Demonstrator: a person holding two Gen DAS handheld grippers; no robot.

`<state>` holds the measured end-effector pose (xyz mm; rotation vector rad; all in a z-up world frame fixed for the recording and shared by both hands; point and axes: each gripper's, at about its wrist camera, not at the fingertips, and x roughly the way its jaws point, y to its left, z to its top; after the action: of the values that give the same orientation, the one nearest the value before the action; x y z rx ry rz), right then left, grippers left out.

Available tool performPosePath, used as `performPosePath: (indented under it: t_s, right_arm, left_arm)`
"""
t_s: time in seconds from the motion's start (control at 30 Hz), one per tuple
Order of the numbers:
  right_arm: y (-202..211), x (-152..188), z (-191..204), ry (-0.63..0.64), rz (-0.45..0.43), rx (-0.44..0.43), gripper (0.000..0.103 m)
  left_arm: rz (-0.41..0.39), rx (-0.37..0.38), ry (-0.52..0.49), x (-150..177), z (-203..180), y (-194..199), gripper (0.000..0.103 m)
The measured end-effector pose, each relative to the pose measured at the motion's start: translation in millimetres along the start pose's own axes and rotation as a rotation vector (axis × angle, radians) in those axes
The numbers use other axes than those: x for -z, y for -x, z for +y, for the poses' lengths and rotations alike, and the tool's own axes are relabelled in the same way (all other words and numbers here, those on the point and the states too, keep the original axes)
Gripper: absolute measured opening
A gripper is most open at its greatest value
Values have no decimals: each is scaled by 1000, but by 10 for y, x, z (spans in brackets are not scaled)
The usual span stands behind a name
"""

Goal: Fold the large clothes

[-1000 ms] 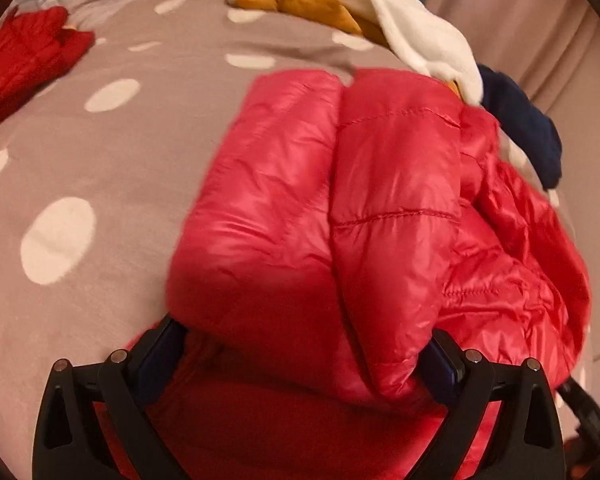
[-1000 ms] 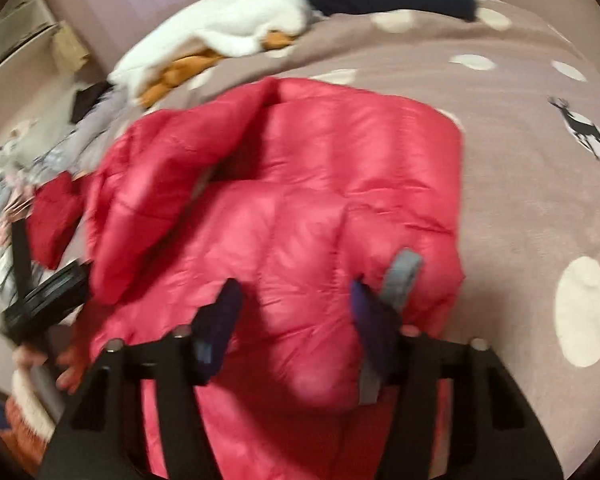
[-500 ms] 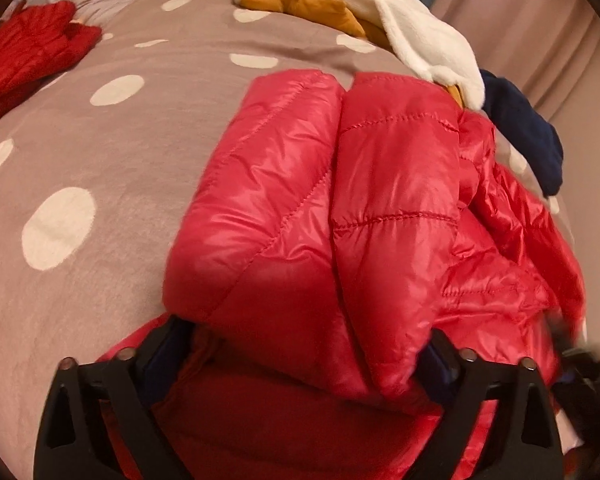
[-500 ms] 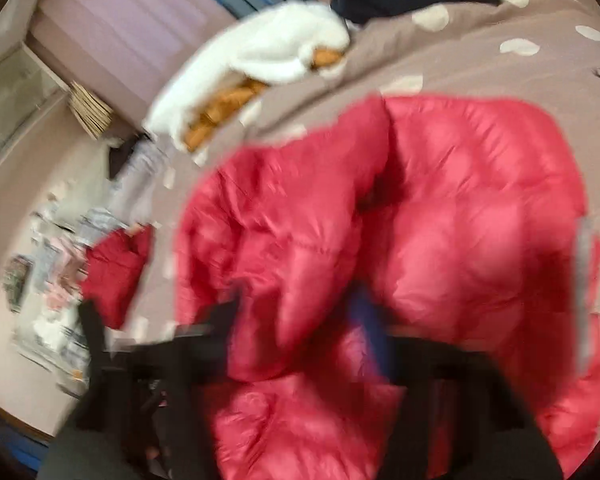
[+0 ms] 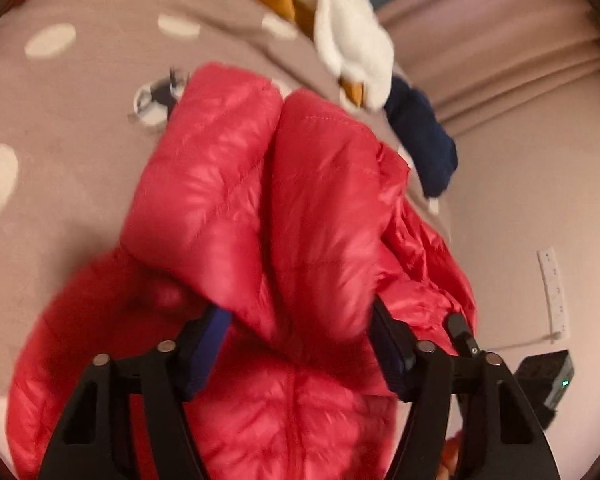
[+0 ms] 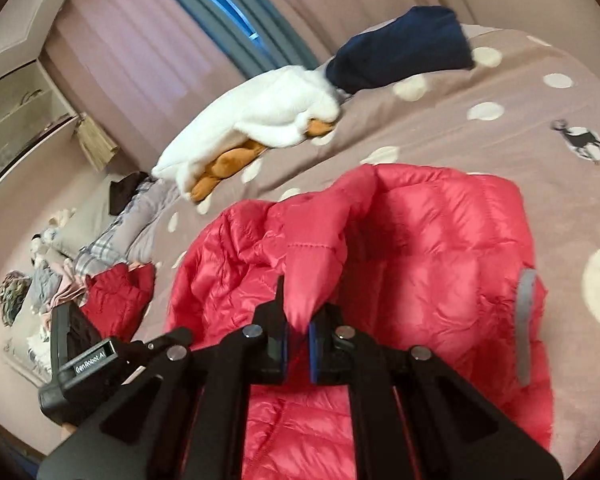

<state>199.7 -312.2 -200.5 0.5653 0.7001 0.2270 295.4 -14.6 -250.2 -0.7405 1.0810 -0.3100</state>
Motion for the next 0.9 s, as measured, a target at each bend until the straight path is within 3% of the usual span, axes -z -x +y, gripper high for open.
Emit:
performPosePath:
  t_s: [0.07, 0.13, 0.27, 0.37, 0.43, 0.53, 0.6, 0.67, 0.77, 0.83, 0.87, 0.9]
  right_arm:
    - [30, -27, -48, -16, -7, 1, 7]
    - [63, -22, -67, -22, -9, -3, 7]
    - [60, -37, -68, -9, -11, 6, 7]
    - [-25, 2, -120, -22, 30, 13, 8]
    - [-56, 47, -140, -21, 50, 26, 8]
    - [-107, 105, -203, -45, 71, 34, 9]
    - [-112, 121, -225, -64, 71, 26, 10]
    - [-107, 126, -223, -75, 68, 27, 11]
    - [-95, 105, -223, -91, 68, 32, 12]
    - [-98, 87, -256, -121, 78, 38, 22]
    - [-100, 78, -290, -145, 83, 32, 29]
    - [-107, 75, -335, -176, 84, 14, 41]
  left_arm:
    - [-54, -21, -15, 32, -42, 54, 66]
    - [-68, 4, -29, 45, -100, 46, 66]
    - [12, 26, -50, 100, -193, -68, 66]
    - [110, 25, 18, 141, -98, -152, 66]
    - [70, 35, 47, 160, -44, -36, 66]
    - [-98, -78, -31, 147, -147, 289, 66]
    - [-168, -47, -77, 63, -235, 374, 66]
    - [-164, -12, -62, -32, -242, 318, 67]
    - [-118, -21, -31, -172, -204, 55, 66]
    - [-110, -76, -25, -130, -111, -10, 67]
    - [-88, -63, -7, -135, -50, -103, 67]
    - [-71, -42, 2, -117, -16, -155, 67]
